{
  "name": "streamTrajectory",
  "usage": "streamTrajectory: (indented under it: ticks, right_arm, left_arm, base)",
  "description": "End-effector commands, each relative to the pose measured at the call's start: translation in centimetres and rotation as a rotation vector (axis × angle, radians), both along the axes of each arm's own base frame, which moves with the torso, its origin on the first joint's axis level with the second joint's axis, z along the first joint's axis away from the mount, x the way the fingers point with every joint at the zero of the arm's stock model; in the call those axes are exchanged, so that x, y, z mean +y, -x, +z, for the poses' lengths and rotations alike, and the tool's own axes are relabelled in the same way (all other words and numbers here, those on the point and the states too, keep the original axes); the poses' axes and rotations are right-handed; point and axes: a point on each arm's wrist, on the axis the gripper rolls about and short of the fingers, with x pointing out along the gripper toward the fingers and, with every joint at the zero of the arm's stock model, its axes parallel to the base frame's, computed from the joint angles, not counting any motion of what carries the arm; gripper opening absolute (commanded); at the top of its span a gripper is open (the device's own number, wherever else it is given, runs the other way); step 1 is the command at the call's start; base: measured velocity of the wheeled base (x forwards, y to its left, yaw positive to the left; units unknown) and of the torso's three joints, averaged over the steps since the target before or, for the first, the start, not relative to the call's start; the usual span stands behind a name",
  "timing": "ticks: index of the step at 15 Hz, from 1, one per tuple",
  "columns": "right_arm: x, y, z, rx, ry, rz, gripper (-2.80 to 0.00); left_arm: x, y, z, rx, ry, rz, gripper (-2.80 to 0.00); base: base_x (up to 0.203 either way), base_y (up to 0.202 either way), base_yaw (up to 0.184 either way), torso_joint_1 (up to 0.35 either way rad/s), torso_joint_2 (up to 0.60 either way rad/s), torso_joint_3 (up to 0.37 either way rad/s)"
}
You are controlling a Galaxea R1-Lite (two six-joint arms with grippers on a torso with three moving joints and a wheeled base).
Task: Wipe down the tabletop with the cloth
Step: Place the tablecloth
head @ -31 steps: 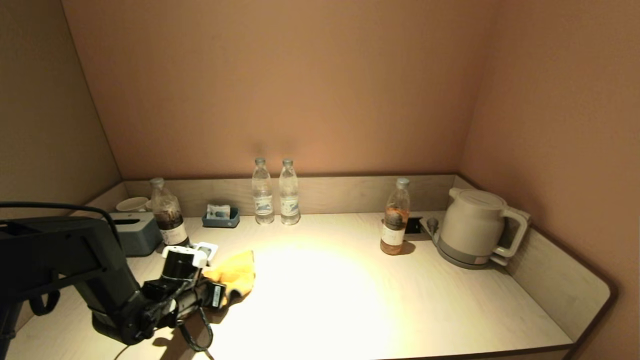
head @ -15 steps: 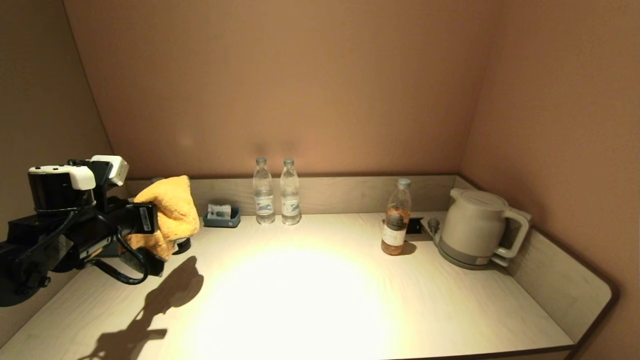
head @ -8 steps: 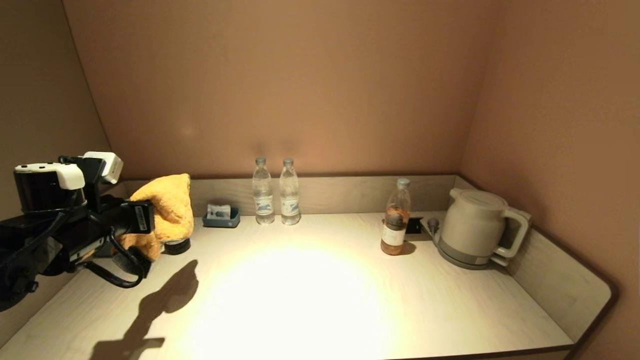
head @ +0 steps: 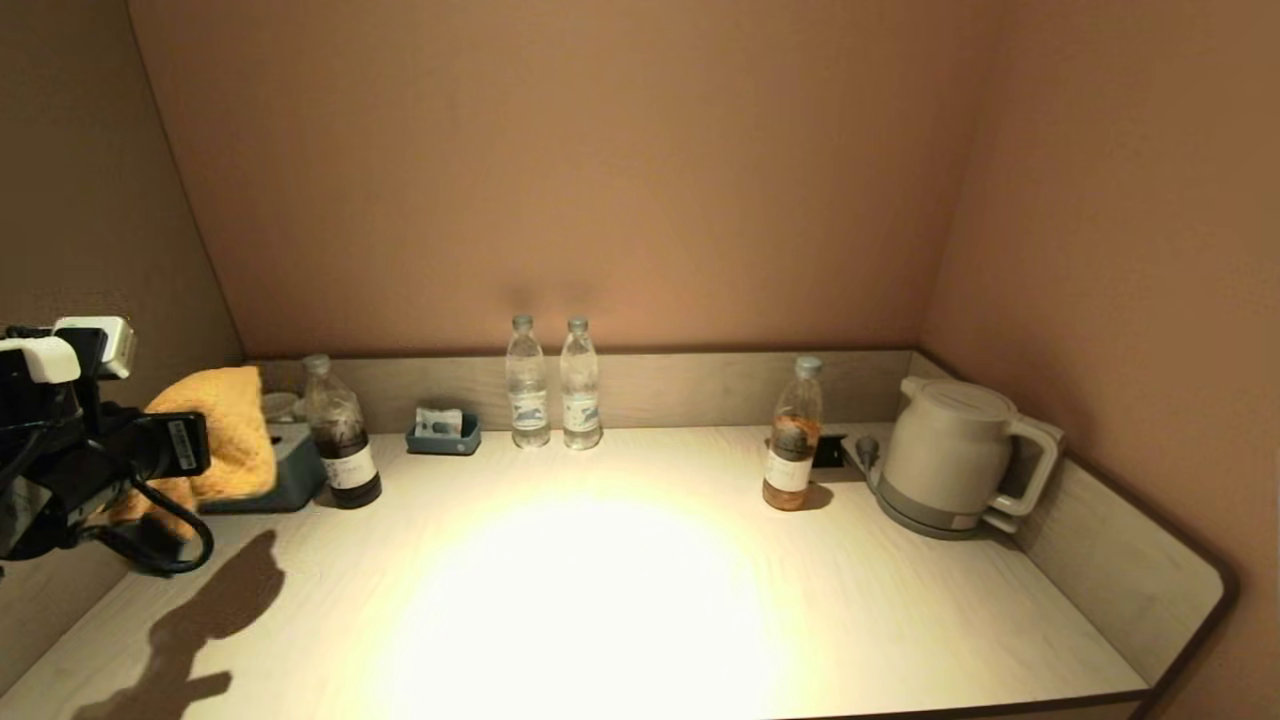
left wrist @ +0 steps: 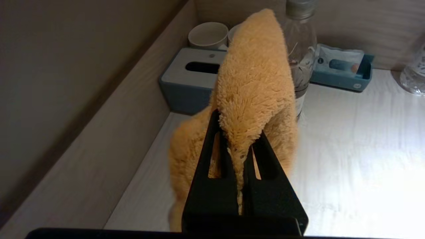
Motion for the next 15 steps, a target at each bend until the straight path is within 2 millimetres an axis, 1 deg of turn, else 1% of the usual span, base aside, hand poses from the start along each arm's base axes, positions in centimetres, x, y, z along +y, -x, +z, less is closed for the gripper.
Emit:
streamTrajectory:
  ticks: [1, 4, 6, 8, 9, 10, 13, 15]
  right_arm:
    - [0.0, 0.0, 0.0, -0.001, 0.001, 0.0, -2.8]
    - [0.0, 0.0, 0.0, -0.001, 0.001, 0.0, -2.8]
    - [0.0, 0.0, 0.0, -0.001, 0.001, 0.0, -2.8]
    - [0.0, 0.0, 0.0, -0.001, 0.001, 0.0, -2.8]
    - [0.0, 0.0, 0.0, -0.001, 0.001, 0.0, -2.8]
    - [0.0, 0.0, 0.0, -0.001, 0.001, 0.0, -2.8]
    - [0.0, 0.0, 0.0, -0.001, 0.001, -0.002, -2.8]
    - [0.0, 0.0, 0.0, -0.001, 0.001, -0.002, -2.8]
  left_arm:
    - [1.3, 0.1, -0.4, 0.014, -0.006, 0.051, -2.8]
    - [1.7, 0.1, -0.8, 0.027, -0.01, 0.067, -2.8]
    - [4.0, -0.6, -3.0, 0.099, -0.007, 0.142, -2.8]
    - [5.9, -1.3, -5.1, 0.161, 0.001, 0.195, -2.8]
    - [6.5, -1.4, -5.6, 0.176, 0.002, 0.212, -2.8]
    - [6.6, -1.4, -5.7, 0.178, -0.001, 0.218, -2.8]
    - [7.9, -2.2, -8.5, 0.247, -0.018, 0.275, -2.8]
    - [8.3, -2.3, -8.7, 0.243, -0.027, 0.29, -2.8]
  base:
    - [0.0, 0.0, 0.0, 0.0, 0.0, 0.0]
    - [0.0, 0.0, 0.0, 0.0, 0.0, 0.0]
    - [0.0, 0.0, 0.0, 0.0, 0.0, 0.0]
    - [0.0, 0.0, 0.0, 0.0, 0.0, 0.0]
    - [0.0, 0.0, 0.0, 0.0, 0.0, 0.0]
    - [0.0, 0.0, 0.0, 0.0, 0.0, 0.0]
    - [0.0, 0.0, 0.0, 0.0, 0.0, 0.0]
    - [0.0, 0.0, 0.0, 0.0, 0.0, 0.0]
